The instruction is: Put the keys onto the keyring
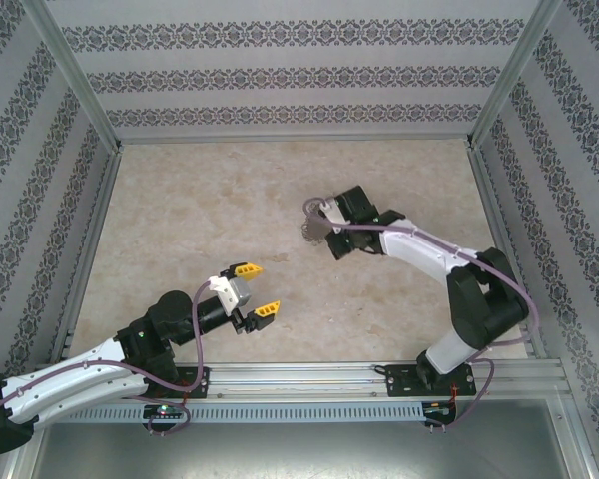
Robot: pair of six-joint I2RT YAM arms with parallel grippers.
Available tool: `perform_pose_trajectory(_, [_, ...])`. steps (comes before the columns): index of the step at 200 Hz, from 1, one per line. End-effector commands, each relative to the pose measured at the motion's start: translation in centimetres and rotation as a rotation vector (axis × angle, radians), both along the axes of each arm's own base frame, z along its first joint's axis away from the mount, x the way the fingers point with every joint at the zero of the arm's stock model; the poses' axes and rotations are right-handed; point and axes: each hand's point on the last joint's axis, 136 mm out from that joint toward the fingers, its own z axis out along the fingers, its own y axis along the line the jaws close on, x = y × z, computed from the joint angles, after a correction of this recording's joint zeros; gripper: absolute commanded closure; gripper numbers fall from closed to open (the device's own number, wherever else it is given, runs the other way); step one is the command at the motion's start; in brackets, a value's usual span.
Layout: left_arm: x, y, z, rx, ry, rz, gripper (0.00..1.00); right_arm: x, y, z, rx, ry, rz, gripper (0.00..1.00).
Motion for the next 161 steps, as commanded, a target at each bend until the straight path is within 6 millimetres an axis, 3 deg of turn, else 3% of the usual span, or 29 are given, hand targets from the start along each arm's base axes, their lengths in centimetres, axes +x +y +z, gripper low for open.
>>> perform_pose_trajectory(1, [-0.6,-0.3,1.6,-0.045,-0.058,-0.033,0.24,-0.5,0.1,0.1,0.081,-0.053,-0.088,1.00])
perform_pose_trajectory(20, [-0.6,-0.5,1.4,-0.036,-0.048,-0.038,0.24,-2.2,-0.6,-1.7,0.100,-0.017,-0.119,1.00])
perform_pose_trajectory(35, [-0.7,-0.6,1.1,-0.032,-0.026,-0.047,0.22,-3.1,-0.8,-2.7,0.139,0.006,-0.146,0.94])
perform_pose_trajectory(50, [-0.9,-0.7,1.0,-0.035,-0.004,-0.061,0.11,-4.1,-0.5,-3.7,0.183,0.036,-0.162,0.88])
perform_pose_trajectory(76, [-0.8,-0.9,0.4,-0.034,0.028,-0.060,0.00,-4.5,0.0,-4.1,0.224,0.034,-0.181,0.82])
perform_pose_trajectory(95, [-0.1,-0.7,-0.1,-0.013,0.054,-0.018,0.00,-4.4,-0.6,-4.1,0.205,0.002,-0.199,0.78])
perform_pose_trajectory(126, [1.5,-0.2,-0.6,0.024,0.098,0.082,0.00,-4.2,-1.4,-1.0,0.197,-0.117,-0.206,0.68])
perform_pose_trajectory(161, [4.9,-0.4,-3.5,0.095,0.240,0.218,0.00,-4.4,-3.5,4.8,0.187,-0.296,-0.210,0.29])
